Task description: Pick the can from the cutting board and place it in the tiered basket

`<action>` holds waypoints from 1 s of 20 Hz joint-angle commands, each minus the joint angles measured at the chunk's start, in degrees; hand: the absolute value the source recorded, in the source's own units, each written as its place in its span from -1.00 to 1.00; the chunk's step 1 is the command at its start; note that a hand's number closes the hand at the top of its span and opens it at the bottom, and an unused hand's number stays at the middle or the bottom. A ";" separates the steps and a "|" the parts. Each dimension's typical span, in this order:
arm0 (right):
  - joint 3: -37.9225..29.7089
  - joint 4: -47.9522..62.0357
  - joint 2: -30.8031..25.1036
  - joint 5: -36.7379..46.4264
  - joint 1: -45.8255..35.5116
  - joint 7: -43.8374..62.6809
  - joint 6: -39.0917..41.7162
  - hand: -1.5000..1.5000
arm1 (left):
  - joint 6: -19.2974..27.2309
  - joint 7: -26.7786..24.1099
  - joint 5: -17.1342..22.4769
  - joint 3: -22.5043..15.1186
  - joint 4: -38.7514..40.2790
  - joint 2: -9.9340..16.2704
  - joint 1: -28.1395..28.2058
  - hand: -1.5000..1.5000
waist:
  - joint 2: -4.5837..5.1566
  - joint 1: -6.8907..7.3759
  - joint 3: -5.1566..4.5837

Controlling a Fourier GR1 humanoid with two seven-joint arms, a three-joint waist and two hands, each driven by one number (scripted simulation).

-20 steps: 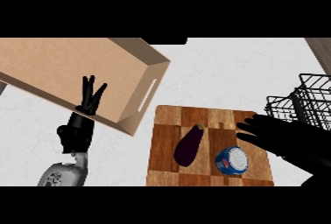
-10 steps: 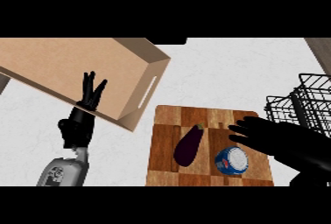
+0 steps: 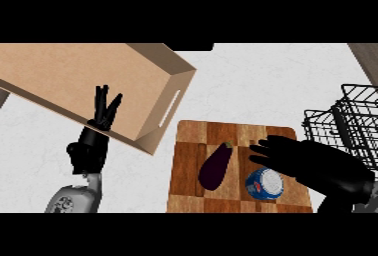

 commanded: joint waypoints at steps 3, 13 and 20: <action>0.46 4.92 0.83 3.53 -0.50 -4.73 -0.57 -1.00 | -0.62 -1.34 0.03 1.24 2.95 -1.20 -1.86 0.00 | 0.03 -0.03 0.02; 0.75 4.90 3.99 5.06 -0.57 -3.81 1.57 -1.00 | 1.23 2.39 -2.93 -0.51 0.55 -3.81 -1.85 0.00 | -0.02 -0.08 0.02; 2.22 6.98 8.05 7.65 0.63 -3.47 -0.19 -1.00 | -2.29 1.01 -1.41 1.34 -2.73 -1.60 1.43 0.00 | -0.04 -0.02 0.02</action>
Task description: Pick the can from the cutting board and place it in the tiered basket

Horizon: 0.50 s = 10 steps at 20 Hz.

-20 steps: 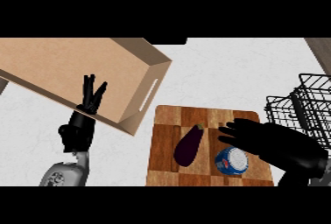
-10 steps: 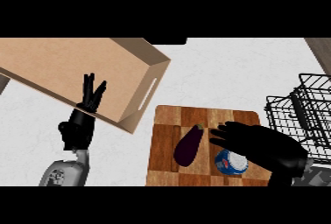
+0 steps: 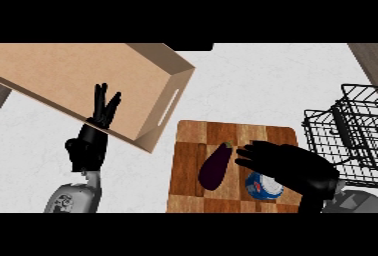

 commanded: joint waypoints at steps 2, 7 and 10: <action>-1.28 2.00 1.01 0.87 -0.77 -2.44 1.65 -1.00 | -0.12 2.26 -1.05 -1.17 -5.43 -0.41 2.81 0.00 | -0.04 0.09 0.02; -0.39 2.30 4.12 1.54 3.80 -1.97 -3.29 -1.00 | 0.24 -1.05 -1.32 -0.10 -0.30 -1.10 1.75 0.00 | -0.02 -0.05 0.02; -2.23 3.77 4.84 0.99 2.08 -3.78 -5.09 1.00 | -1.52 1.35 -0.63 -0.65 -3.17 -0.60 2.13 0.00 | -0.05 0.08 0.02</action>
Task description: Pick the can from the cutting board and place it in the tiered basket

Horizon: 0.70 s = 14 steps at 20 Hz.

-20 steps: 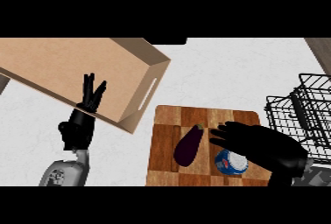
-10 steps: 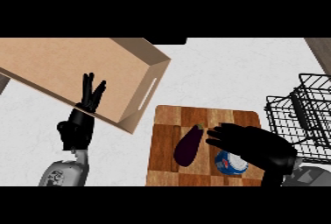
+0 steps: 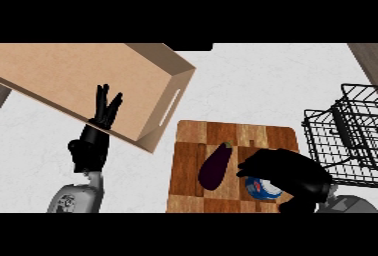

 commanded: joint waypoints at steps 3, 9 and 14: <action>-2.20 3.00 -0.71 2.51 -1.07 -6.39 -9.66 1.00 | -0.17 -0.38 -0.68 -0.73 -0.77 -0.36 1.44 0.00 | -0.02 0.07 0.03; -2.37 3.35 1.79 13.28 8.29 12.18 -12.84 1.00 | 1.00 1.23 -1.06 0.75 -1.49 0.31 0.29 0.00 | -0.36 -2.17 -0.04; -10.55 1.96 2.58 18.83 16.44 29.76 -11.86 1.00 | 1.63 0.82 -0.40 1.73 -1.72 0.11 1.50 0.00 | -0.65 -4.44 -0.20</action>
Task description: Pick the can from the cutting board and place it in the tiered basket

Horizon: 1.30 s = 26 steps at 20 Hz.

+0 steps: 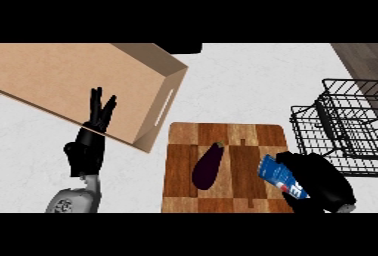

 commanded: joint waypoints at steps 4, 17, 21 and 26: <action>-1.43 -6.50 4.47 10.27 13.28 20.02 -2.37 1.00 | -1.34 -0.17 0.85 0.43 -0.98 1.06 0.62 0.00 | 0.68 0.82 0.55; -5.92 -49.58 7.68 9.41 20.20 31.54 11.02 1.00 | -1.12 2.71 0.14 -1.15 -1.36 -0.58 -1.95 0.00 | 0.96 2.46 0.61; -10.00 -58.78 8.30 6.18 13.34 34.13 22.77 1.00 | -2.17 -0.43 1.07 0.77 -0.04 1.18 -1.64 0.00 | 1.13 2.81 0.51; -12.36 -61.01 10.92 5.64 5.50 35.47 30.43 1.00 | -1.91 0.59 1.09 1.56 1.69 1.27 -3.26 0.00 | 0.97 2.13 0.45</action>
